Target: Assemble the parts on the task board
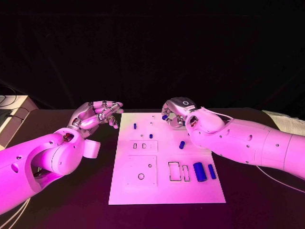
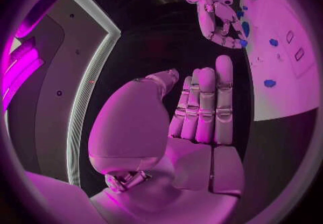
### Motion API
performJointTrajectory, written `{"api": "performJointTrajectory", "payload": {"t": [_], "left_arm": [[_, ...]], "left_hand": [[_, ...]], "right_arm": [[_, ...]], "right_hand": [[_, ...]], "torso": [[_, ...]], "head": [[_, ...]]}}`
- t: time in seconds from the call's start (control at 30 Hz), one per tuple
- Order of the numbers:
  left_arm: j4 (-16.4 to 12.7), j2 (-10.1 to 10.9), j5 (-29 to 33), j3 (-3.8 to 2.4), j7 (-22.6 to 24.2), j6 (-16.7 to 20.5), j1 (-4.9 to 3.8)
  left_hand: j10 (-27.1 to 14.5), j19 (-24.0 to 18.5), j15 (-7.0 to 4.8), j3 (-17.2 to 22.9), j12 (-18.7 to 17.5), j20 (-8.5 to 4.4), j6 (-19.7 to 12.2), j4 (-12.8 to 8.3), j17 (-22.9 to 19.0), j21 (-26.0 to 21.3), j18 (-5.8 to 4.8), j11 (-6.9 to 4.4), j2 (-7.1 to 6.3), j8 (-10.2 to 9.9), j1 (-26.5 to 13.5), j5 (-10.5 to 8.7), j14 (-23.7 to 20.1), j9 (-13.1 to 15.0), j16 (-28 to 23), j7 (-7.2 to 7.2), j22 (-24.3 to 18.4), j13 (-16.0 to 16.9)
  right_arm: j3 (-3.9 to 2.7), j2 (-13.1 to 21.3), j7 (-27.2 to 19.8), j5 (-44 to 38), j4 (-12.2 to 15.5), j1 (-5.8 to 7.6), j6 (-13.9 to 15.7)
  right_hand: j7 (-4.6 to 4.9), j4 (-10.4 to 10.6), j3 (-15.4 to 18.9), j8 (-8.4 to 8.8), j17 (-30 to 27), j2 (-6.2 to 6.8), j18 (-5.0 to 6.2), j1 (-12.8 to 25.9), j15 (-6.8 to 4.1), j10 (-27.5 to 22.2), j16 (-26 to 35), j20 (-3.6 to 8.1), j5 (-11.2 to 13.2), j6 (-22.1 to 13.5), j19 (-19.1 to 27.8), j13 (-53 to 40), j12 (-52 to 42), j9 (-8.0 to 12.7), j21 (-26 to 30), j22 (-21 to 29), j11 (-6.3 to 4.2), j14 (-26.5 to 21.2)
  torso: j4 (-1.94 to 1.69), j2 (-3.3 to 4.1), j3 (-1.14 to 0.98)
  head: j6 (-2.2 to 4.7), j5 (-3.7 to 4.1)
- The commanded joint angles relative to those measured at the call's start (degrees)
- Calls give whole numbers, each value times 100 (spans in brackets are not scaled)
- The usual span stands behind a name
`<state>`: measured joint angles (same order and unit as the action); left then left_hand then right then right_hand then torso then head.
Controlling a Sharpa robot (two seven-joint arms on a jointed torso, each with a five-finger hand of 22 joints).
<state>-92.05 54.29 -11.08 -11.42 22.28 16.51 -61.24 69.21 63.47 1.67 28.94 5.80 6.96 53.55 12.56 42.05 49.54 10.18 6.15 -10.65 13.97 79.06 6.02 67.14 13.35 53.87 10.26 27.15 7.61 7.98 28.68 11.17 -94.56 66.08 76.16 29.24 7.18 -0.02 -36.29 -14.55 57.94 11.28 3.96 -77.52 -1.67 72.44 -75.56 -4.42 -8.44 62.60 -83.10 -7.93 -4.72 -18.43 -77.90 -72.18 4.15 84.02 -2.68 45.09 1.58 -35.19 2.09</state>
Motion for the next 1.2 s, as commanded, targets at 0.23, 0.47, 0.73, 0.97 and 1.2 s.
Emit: {"api": "performJointTrajectory", "payload": {"t": [0.23,0.47,0.73,0.97,1.2], "left_arm": [[-6,-30,-25,-6,23,-116,-4],[-17,-31,-32,-9,20,-113,-5],[-43,-16,-49,-23,20,-110,-6],[-57,-14,-64,-53,19,-106,-7],[-60,-14,-73,-85,18,-99,-7]], "left_hand": [[-41,-33,11,33,16,-2,-44,-3,8,11,24,-5,-7,18,-33,-28,-46,5,24,8,5,6],[-41,-33,11,33,16,-2,-44,-3,8,11,24,-5,-7,18,-33,-28,-46,5,24,8,5,6],[-48,-45,13,33,15,0,-47,-5,8,30,24,-3,-8,19,-35,-29,-48,8,31,10,18,9],[-48,-45,13,33,15,0,-47,-5,8,30,24,-3,-8,19,-35,-29,-48,8,31,10,18,9],[-48,-45,13,33,15,0,-47,-5,8,30,24,-3,-8,19,-35,-29,-48,8,31,10,18,9]], "right_arm": [[-22,-344,85,-14,-348,2,284],[-25,-553,44,16,-627,0,194],[-24,-667,-1,51,-800,-6,142],[-24,-725,-12,55,-855,-6,69],[-24,-744,-34,55,-862,-5,-36]], "right_hand": [[0,-10,-26,-16,9,-115,-40,-81,10,104,-28,21,-17,-52,7,-95,22,-176,-33,-18,-105,68],[7,-19,-22,-13,14,-88,-42,-62,18,92,-38,14,-2,-70,5,-100,37,-193,-39,-28,-96,70],[11,-24,-24,-6,10,-70,-41,-46,24,73,-42,8,0,-89,9,-101,54,-204,-36,-26,-89,69],[12,-26,-23,-4,8,-62,-40,-41,27,68,-43,6,2,-96,10,-101,60,-208,-35,-26,-87,69],[14,-26,-21,-2,11,-54,-40,-32,29,64,-47,3,9,-101,11,-102,64,-213,-35,-27,-84,69]], "torso": [[-6,20,6],[-38,41,29],[-64,72,54],[-84,89,84],[-80,100,85]], "head": [[16,-9],[8,-2],[-7,-6],[-11,14],[-28,-11]]}}
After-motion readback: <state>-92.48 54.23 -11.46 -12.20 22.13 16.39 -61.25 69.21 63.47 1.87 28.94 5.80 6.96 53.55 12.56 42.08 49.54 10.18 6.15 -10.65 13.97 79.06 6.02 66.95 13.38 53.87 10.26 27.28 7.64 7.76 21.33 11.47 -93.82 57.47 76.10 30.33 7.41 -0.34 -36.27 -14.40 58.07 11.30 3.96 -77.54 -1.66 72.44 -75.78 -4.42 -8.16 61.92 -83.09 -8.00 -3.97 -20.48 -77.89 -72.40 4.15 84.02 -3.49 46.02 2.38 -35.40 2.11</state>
